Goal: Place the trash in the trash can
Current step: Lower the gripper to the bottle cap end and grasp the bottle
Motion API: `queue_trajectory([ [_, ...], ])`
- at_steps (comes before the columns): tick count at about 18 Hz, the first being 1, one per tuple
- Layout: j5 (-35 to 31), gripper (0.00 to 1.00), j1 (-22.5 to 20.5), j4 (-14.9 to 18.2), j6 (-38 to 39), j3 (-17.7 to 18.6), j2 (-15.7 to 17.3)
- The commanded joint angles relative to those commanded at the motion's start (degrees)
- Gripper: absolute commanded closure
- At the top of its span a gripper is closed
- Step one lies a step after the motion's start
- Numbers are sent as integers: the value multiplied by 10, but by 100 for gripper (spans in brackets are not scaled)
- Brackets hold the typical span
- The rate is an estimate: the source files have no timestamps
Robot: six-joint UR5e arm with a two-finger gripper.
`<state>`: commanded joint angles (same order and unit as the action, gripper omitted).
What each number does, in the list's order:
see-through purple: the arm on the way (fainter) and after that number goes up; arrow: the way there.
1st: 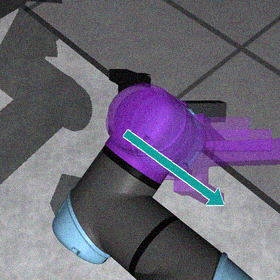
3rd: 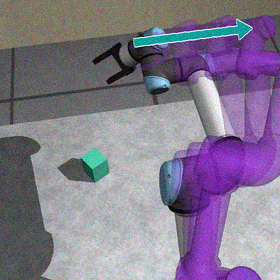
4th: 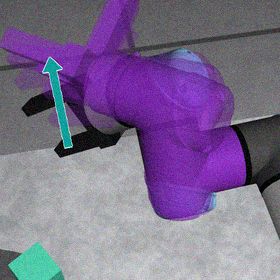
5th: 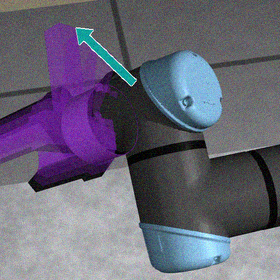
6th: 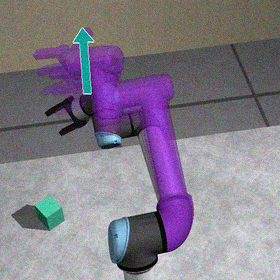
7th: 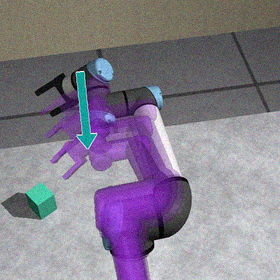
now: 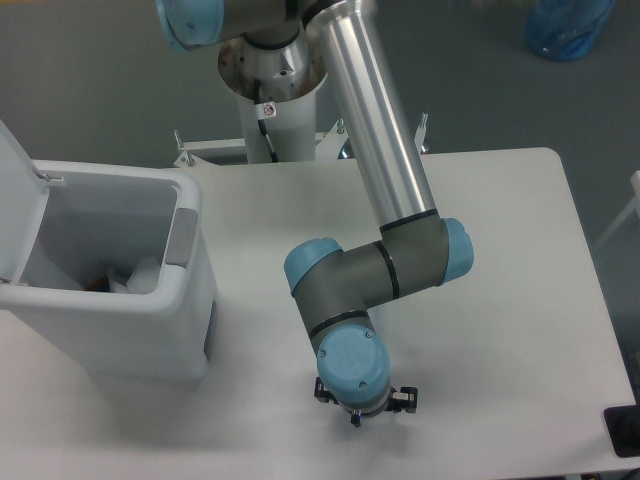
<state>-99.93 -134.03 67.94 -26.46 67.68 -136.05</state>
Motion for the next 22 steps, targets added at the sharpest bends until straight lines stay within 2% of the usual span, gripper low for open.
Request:
queue_trajectory([
  [5, 0, 88, 1, 1, 1, 0, 3],
  [7, 0, 99, 2, 2, 1, 1, 4],
  [12, 5, 100, 4, 2, 0, 4, 17],
  [16, 27, 100, -6, 2, -4, 4, 47],
  [22, 152, 100, -43, 1, -7, 4, 121],
])
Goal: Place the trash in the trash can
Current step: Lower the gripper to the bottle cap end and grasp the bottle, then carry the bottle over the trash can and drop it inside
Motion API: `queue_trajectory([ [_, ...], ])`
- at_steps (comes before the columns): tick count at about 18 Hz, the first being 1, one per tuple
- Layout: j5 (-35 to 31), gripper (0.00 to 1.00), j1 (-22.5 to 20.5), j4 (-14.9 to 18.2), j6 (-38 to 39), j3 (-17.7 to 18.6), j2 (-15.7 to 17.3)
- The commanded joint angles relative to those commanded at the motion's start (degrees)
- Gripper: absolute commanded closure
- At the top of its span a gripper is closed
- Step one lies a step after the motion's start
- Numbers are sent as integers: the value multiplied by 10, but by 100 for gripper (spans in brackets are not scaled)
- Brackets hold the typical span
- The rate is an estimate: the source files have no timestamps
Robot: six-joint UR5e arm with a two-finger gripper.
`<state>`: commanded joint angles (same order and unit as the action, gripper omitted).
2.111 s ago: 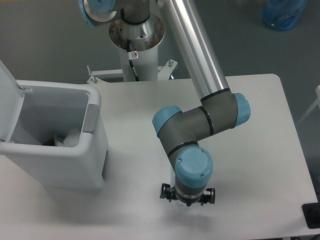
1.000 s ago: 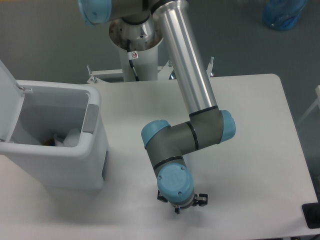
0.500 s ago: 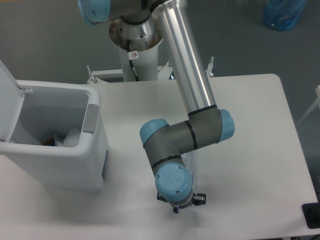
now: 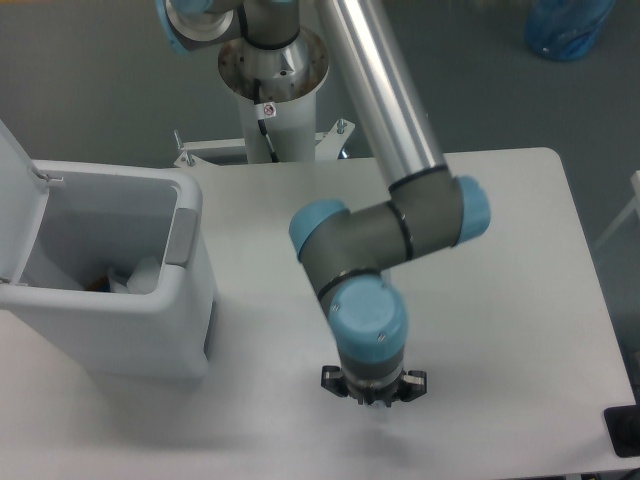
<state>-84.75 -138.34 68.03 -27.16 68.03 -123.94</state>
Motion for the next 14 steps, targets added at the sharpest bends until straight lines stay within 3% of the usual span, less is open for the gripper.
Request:
queue_trajectory([
  [6, 125, 100, -26, -3, 0, 0, 71],
  [14, 253, 100, -36, -35, 2, 1, 145],
])
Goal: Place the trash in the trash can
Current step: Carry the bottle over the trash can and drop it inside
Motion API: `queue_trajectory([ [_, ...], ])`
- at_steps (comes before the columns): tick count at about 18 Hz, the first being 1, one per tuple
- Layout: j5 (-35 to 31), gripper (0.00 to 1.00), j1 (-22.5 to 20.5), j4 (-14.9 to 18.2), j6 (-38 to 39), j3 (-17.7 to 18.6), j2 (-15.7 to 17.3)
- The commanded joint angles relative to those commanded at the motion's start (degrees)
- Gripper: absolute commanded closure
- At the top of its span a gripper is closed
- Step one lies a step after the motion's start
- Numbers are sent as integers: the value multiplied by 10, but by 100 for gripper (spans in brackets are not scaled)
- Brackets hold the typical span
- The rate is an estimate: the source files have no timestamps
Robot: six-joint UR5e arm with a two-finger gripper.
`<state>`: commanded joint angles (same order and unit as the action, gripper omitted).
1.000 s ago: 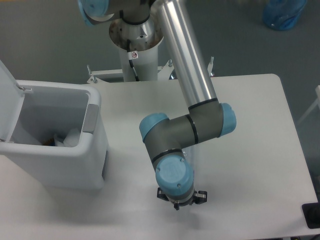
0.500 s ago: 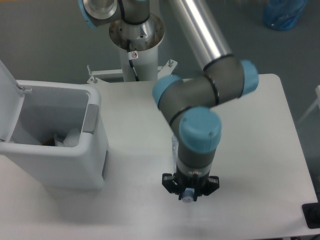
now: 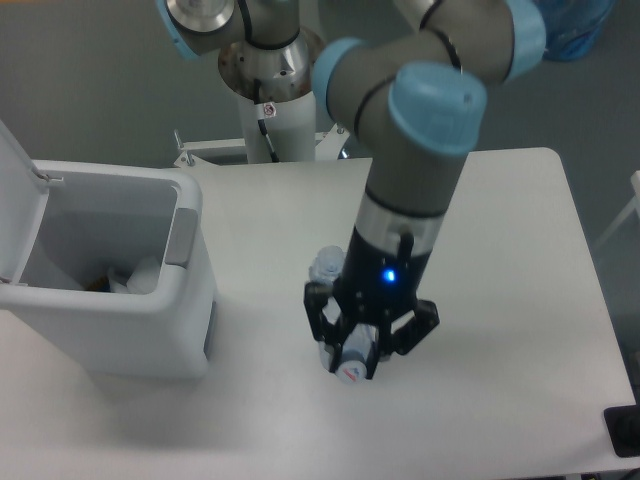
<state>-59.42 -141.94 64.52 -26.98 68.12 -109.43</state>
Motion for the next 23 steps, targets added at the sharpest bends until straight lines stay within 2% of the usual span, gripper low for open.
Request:
queue_trajectory([
  [3, 25, 100, 3, -30, 4, 2, 11],
  [7, 61, 100, 6, -45, 4, 3, 53],
  [9, 101, 100, 7, -69, 5, 3, 70],
  [12, 166, 100, 3, -70, 5, 4, 89],
  [15, 204, 100, 9, -70, 5, 25, 117],
  [18, 232, 100, 28, -72, 27, 67, 140],
  [20, 231, 100, 44, -76, 25, 88, 142],
  [23, 230, 100, 62, -86, 28, 97, 139],
])
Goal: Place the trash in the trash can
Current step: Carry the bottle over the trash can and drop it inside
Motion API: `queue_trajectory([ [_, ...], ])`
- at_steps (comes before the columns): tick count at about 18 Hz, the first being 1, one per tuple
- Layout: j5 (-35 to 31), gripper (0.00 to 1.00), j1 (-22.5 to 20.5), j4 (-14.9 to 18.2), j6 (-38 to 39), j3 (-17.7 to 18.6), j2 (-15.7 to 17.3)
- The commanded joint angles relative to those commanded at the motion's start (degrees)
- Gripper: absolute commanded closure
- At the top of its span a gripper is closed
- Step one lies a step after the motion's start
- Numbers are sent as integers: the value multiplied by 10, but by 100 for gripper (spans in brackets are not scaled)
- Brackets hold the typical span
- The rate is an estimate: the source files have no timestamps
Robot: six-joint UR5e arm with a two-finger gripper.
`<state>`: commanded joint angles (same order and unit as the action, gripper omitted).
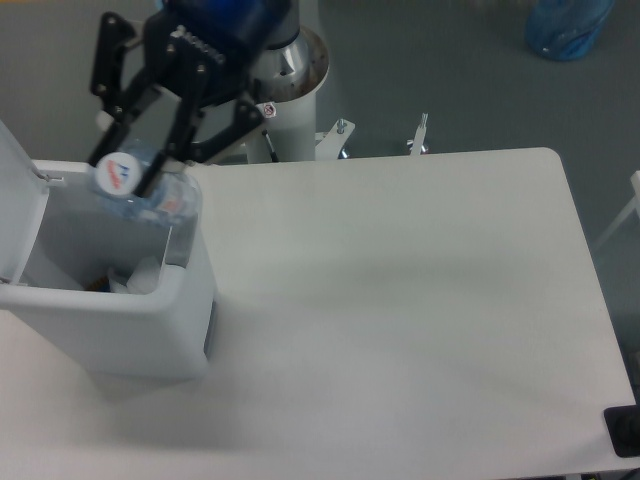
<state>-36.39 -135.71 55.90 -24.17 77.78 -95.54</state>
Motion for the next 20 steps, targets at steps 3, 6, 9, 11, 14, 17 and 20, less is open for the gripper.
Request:
queue_trajectory([
  [3, -4, 100, 25, -15, -4, 18, -6],
  [6, -7, 100, 40, -39, -4, 30, -18],
  [9, -7, 95, 41, -44, -5, 33, -22],
  [11, -7, 53, 42, -46, -10, 38, -21],
  [14, -7, 1, 42, -50, -15, 55, -11],
  [17, -8, 0, 41, -50, -18, 80, 4],
  [20, -31, 0, 14, -48, -18, 90, 4],
])
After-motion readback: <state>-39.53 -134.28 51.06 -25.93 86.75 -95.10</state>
